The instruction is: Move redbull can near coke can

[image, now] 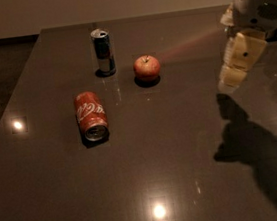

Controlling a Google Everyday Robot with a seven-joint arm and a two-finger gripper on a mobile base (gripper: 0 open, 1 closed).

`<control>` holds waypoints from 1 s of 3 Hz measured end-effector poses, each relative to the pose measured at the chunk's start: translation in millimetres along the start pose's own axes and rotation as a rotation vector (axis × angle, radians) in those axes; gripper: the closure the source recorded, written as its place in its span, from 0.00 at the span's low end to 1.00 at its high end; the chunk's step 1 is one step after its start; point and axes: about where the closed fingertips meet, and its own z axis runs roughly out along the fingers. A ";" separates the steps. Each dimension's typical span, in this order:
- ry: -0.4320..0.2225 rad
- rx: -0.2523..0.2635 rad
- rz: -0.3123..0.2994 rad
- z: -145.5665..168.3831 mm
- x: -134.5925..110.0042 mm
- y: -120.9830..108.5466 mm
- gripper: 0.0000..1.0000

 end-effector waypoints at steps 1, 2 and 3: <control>-0.074 0.007 0.054 25.1 -48.4 -35.9 0.00; -0.149 0.025 0.115 56.6 -101.7 -72.2 0.00; -0.250 0.015 0.190 88.4 -153.2 -93.7 0.00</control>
Offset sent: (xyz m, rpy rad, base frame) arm 0.1854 0.1347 -0.0142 0.2722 -0.0860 -0.1507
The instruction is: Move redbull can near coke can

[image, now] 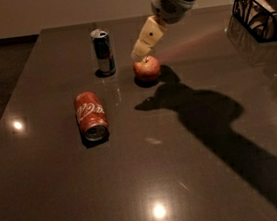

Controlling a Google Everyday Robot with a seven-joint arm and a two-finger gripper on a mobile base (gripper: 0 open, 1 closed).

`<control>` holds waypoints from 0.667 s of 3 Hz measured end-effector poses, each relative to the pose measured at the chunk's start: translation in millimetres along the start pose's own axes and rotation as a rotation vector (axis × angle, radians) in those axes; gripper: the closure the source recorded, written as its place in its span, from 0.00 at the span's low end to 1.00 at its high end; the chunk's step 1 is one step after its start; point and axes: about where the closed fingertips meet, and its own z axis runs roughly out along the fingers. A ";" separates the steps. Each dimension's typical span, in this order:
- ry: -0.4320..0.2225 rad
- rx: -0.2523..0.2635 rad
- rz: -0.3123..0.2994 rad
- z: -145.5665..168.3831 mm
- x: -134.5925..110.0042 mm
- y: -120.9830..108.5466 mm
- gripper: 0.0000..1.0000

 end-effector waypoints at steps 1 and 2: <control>-0.086 -0.012 0.048 36.7 -38.0 -1.2 0.00; -0.159 -0.010 0.083 63.3 -69.6 -2.4 0.00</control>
Offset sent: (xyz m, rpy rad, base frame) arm 0.0803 0.1162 -0.0138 0.2696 -0.0813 -0.0685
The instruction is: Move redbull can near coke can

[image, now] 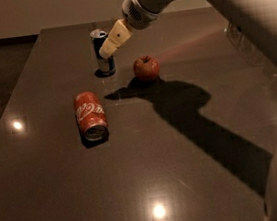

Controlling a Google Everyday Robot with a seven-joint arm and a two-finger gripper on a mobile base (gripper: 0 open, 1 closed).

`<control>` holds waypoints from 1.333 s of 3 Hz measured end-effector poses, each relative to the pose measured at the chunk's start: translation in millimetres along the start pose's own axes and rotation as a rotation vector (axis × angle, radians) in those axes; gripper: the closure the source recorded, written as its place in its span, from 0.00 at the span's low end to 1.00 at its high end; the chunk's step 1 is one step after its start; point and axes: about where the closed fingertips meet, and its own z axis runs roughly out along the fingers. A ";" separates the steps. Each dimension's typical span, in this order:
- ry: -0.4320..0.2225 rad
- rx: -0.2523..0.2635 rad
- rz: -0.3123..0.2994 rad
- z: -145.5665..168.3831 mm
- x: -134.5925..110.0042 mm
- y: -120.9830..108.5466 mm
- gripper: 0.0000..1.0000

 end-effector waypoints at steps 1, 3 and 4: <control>-0.051 -0.011 0.007 24.9 -21.9 5.9 0.00; -0.075 -0.033 0.000 58.3 -38.4 2.2 0.17; -0.086 -0.050 -0.001 62.3 -40.7 0.0 0.41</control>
Offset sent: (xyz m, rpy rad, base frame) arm 0.0442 0.0674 -0.0171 0.0922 -0.0347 0.0370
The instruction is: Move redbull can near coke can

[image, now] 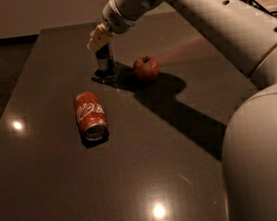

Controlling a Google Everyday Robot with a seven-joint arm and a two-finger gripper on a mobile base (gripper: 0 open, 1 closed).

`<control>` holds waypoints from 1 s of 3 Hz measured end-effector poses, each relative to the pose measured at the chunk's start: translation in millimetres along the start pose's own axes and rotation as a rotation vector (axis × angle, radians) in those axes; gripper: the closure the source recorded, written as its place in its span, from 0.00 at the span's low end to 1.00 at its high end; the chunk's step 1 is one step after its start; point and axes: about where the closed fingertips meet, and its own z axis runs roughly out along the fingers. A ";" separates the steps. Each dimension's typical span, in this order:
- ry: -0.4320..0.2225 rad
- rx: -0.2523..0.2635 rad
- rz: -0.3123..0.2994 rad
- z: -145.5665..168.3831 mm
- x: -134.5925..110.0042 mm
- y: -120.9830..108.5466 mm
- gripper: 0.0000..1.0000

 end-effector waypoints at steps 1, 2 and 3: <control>-0.025 -0.023 -0.013 -4.0 -1.7 4.0 0.64; -0.060 -0.075 -0.053 -15.5 -5.7 23.7 0.87; -0.093 -0.157 -0.116 -24.5 -12.9 59.0 1.00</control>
Offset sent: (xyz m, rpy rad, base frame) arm -0.0543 0.0100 0.0312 0.0928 -0.0460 0.1852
